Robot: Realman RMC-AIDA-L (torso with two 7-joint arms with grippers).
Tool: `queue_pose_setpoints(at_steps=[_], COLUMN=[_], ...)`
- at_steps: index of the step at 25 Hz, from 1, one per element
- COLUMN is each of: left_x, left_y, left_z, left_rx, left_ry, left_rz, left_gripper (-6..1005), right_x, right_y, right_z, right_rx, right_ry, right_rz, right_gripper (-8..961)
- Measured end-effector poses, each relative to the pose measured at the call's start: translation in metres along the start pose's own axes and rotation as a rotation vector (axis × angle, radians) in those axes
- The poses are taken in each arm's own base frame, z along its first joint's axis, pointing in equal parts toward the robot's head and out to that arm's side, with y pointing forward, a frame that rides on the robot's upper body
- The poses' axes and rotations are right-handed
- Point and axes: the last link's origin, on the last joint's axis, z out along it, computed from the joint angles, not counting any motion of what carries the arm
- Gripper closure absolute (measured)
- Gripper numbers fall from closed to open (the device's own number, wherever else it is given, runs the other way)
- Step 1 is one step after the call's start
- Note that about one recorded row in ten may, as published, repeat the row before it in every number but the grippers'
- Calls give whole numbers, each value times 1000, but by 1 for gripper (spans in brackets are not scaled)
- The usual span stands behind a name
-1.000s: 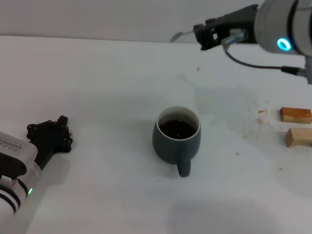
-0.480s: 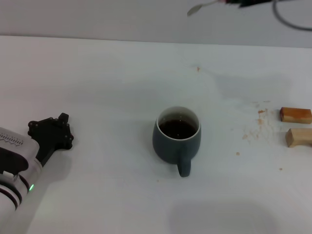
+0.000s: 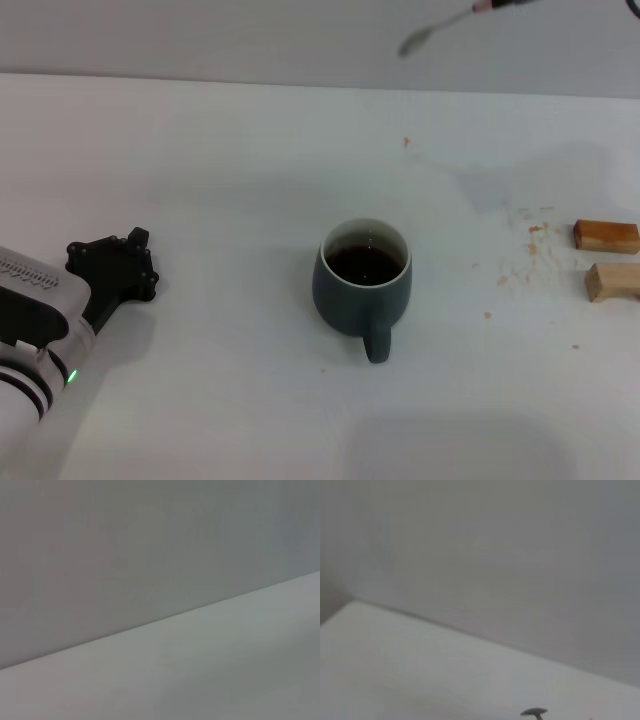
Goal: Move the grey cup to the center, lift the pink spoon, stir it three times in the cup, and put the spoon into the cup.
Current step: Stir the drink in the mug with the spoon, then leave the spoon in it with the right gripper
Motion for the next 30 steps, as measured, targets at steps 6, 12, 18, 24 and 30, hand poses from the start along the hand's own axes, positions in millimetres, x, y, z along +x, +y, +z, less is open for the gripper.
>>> queue_pose_setpoints(at_steps=[6,12,18,24,30], left_x=[0,0,-1,-1,-2], left_y=[0,0,0,-1,-1], left_z=[1,1,1,1,1], left_rx=[-2,-2,-2,-2,-1], left_ry=[-2,-6,-11,-12,-14], left_rz=[1,2,2,3,4], left_gripper=[1000,1000,1000,1000,1000], right_x=[5,10,15,24,34], right_y=[6,11,24,36,41], right_z=[-4,-3,0,5,10], right_rx=[11,3,-26,-52,-63], right_ry=[97,137,191,239,275], right_rz=[-25,-29,-47,-56,-59], right_gripper=[885,885,885,885,885])
